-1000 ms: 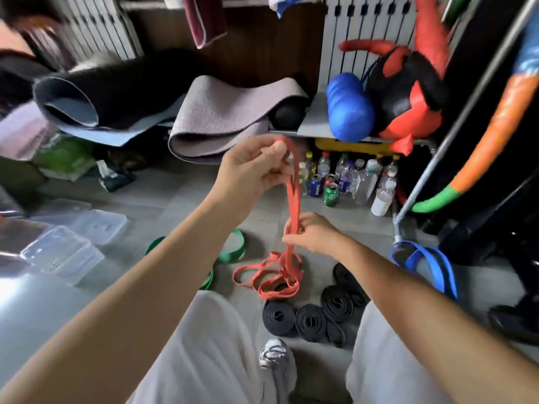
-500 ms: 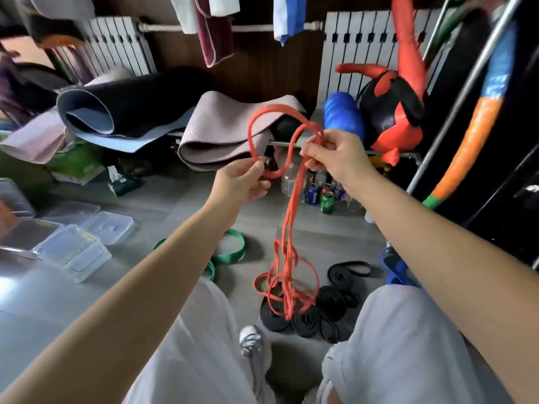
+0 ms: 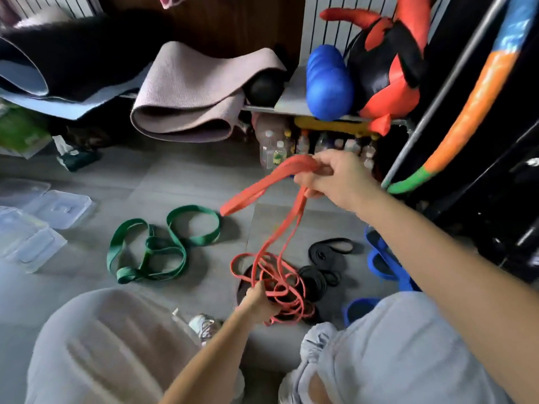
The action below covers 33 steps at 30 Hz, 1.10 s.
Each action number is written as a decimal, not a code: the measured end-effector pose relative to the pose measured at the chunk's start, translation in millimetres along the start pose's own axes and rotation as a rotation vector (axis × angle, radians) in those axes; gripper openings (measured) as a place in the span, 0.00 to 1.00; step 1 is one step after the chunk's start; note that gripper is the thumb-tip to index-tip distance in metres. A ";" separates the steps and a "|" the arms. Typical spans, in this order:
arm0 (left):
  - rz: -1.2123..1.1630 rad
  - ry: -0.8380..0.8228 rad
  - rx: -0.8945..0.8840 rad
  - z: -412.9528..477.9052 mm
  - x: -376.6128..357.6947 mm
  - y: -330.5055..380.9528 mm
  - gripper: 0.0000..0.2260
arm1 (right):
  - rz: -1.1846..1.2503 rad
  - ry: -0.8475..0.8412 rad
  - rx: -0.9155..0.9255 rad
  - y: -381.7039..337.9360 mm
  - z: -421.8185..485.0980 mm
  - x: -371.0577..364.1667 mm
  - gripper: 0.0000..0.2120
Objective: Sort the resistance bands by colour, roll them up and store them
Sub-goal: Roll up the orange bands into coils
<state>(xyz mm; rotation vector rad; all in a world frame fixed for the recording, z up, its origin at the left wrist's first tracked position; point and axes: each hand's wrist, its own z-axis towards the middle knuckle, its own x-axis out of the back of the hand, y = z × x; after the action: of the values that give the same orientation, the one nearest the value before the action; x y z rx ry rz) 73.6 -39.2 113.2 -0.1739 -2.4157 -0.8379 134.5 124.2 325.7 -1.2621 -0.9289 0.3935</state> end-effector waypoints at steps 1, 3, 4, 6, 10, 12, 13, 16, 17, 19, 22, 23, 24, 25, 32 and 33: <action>0.036 -0.011 0.005 0.3 1.2 -3.3 0.18 | -0.049 -0.018 -0.027 12.7 -4.8 -2.3 0.07; 0.141 0.016 0.053 -1.2 10.4 -9.8 0.18 | -0.135 -0.045 -0.031 27.9 -13.9 -6.5 0.07; 0.176 0.037 0.081 -4.2 18.3 -11.9 0.19 | -0.168 -0.048 -0.014 29.9 -17.9 -8.1 0.05; 0.186 0.068 0.110 -11.3 31.4 -15.5 0.19 | -0.225 -0.008 0.006 30.5 -21.5 -7.8 0.04; 0.169 0.088 0.123 -16.6 47.9 -18.2 0.18 | -0.267 0.066 -0.010 28.8 -20.5 4.3 0.12; 0.174 0.081 0.098 -16.2 47.2 -19.3 0.18 | -0.155 0.088 -0.060 29.2 -18.1 10.8 0.12; 0.161 0.066 0.084 -14.4 44.1 -20.6 0.18 | -0.090 0.107 -0.073 28.9 -15.8 14.0 0.10; 0.091 0.067 0.044 -7.4 29.7 -21.1 0.26 | 0.078 0.158 -0.081 24.9 -9.6 20.9 0.07; 0.078 0.080 0.043 -2.3 23.3 -20.5 0.32 | 0.113 0.152 -0.083 23.1 -8.5 22.1 0.07; 0.088 0.127 -0.021 11.0 10.3 -10.5 0.48 | 0.150 0.112 -0.091 17.9 -9.6 22.3 0.07; 0.047 0.163 -0.276 22.2 -0.7 34.5 0.53 | 0.194 0.054 -0.086 8.4 -15.6 20.7 0.05; 0.002 0.128 -0.353 25.0 -2.4 52.2 0.47 | 0.222 0.051 -0.077 4.3 -17.6 20.9 0.05; -0.063 0.079 -0.431 24.2 -2.8 69.5 0.36 | 0.252 0.064 -0.059 -0.7 -18.8 22.1 0.04; -0.126 0.033 -0.449 23.1 -4.3 81.6 0.23 | 0.283 0.093 -0.036 -5.9 -19.1 24.8 0.04; 0.054 -0.005 -0.138 11.5 -17.8 -16.2 0.09 | 0.464 0.302 0.050 -36.7 -23.0 66.9 0.08; 0.036 0.009 -0.119 8.6 -15.6 -32.1 0.11 | 0.376 0.280 0.038 -31.9 -24.8 64.7 0.07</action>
<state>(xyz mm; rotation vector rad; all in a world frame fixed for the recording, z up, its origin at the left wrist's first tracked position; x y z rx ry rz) 72.9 -58.6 82.1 -0.2580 -2.3488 -0.9640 184.8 145.0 379.2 -1.4170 -0.4430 0.5095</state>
